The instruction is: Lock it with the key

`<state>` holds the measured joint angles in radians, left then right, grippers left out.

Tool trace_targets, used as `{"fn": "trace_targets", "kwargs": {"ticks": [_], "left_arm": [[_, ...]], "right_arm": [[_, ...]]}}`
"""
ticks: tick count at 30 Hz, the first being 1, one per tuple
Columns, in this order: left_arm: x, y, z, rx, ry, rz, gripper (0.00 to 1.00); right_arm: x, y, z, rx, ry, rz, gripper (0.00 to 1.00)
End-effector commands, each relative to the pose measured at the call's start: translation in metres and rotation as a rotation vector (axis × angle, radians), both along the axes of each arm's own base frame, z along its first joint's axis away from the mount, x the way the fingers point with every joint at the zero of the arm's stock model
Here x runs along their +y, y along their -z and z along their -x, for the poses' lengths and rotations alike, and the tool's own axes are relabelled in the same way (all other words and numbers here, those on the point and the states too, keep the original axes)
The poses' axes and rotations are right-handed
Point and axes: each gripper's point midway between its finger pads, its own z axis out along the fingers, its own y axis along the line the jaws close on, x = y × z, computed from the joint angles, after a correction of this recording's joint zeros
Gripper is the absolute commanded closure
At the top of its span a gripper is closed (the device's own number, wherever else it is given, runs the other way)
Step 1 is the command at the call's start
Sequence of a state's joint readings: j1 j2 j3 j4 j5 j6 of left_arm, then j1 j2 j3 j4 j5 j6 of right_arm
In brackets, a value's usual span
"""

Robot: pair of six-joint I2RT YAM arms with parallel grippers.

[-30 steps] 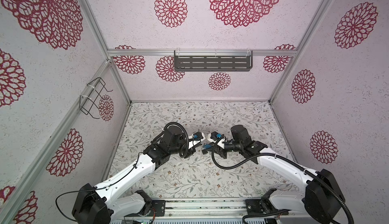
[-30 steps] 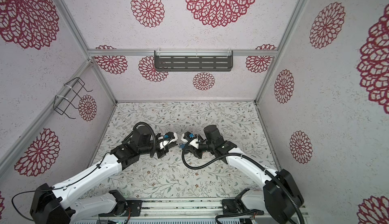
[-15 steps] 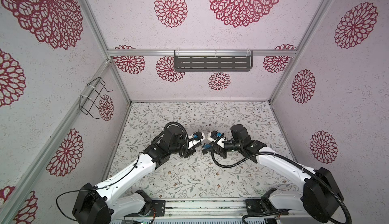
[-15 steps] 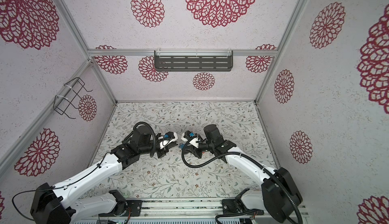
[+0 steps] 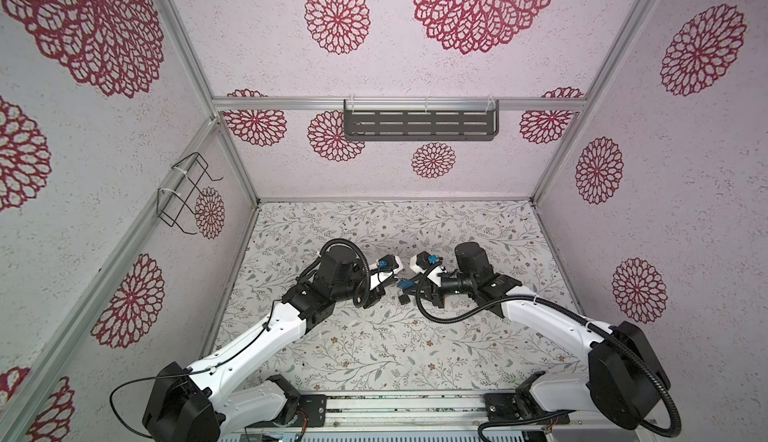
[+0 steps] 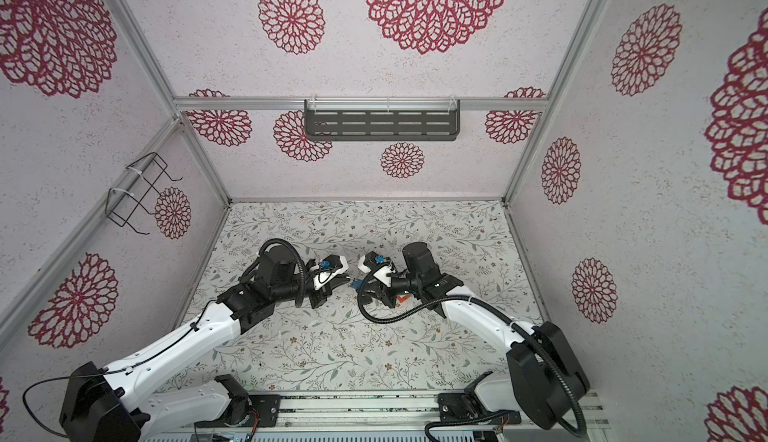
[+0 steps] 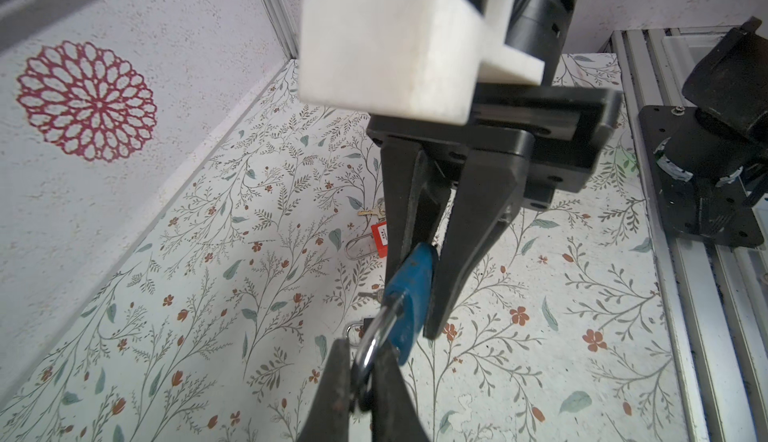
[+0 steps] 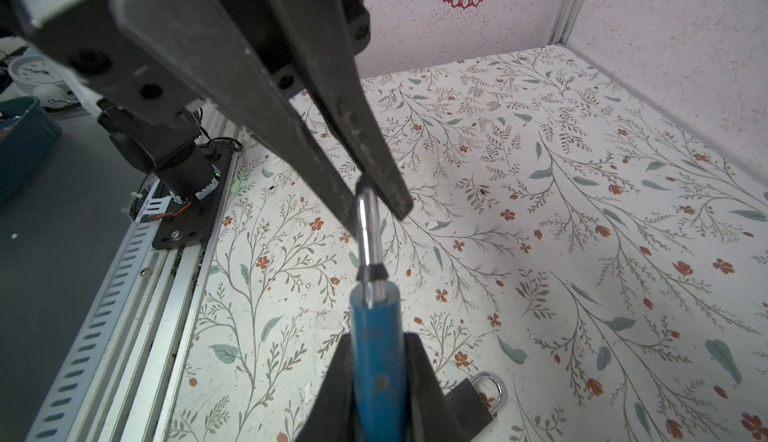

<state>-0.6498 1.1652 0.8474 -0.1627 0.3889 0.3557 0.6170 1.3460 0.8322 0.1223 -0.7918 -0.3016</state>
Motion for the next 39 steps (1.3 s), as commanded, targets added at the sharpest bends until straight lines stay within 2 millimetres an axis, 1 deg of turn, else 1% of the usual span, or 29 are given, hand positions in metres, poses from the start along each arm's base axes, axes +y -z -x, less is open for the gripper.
{"fn": "trace_targets", "kwargs": {"ticks": [1, 7, 10, 13, 17, 23, 27, 32, 39], "left_arm": [[-0.024, 0.014, 0.041, 0.133, 0.205, 0.066, 1.00], [-0.021, 0.025, 0.042, 0.178, 0.218, 0.046, 1.00], [-0.019, 0.037, 0.040, 0.204, 0.213, -0.012, 1.00], [-0.019, 0.043, 0.036, 0.214, 0.201, -0.043, 1.00], [-0.024, 0.045, 0.033, 0.217, 0.210, -0.047, 1.00], [-0.027, 0.056, 0.033, 0.259, 0.222, -0.063, 1.00], [-0.028, 0.058, 0.029, 0.258, 0.210, -0.069, 1.00], [-0.033, 0.060, 0.027, 0.268, 0.215, -0.074, 1.00], [-0.039, 0.067, 0.032, 0.322, 0.255, -0.061, 1.00]], "right_arm": [[0.023, -0.128, 0.005, -0.314, -0.114, -0.324, 1.00], [0.022, -0.132, 0.004, -0.327, -0.106, -0.329, 1.00], [0.023, -0.137, 0.002, -0.338, -0.100, -0.333, 1.00], [0.024, -0.141, 0.001, -0.338, -0.101, -0.336, 1.00], [0.024, -0.145, 0.000, -0.342, -0.100, -0.343, 1.00], [0.022, -0.158, -0.002, -0.375, -0.080, -0.374, 1.00], [0.020, -0.168, -0.005, -0.377, -0.069, -0.407, 1.00], [0.022, -0.171, -0.009, -0.377, -0.062, -0.414, 1.00], [0.020, -0.180, -0.016, -0.397, -0.033, -0.440, 1.00]]}}
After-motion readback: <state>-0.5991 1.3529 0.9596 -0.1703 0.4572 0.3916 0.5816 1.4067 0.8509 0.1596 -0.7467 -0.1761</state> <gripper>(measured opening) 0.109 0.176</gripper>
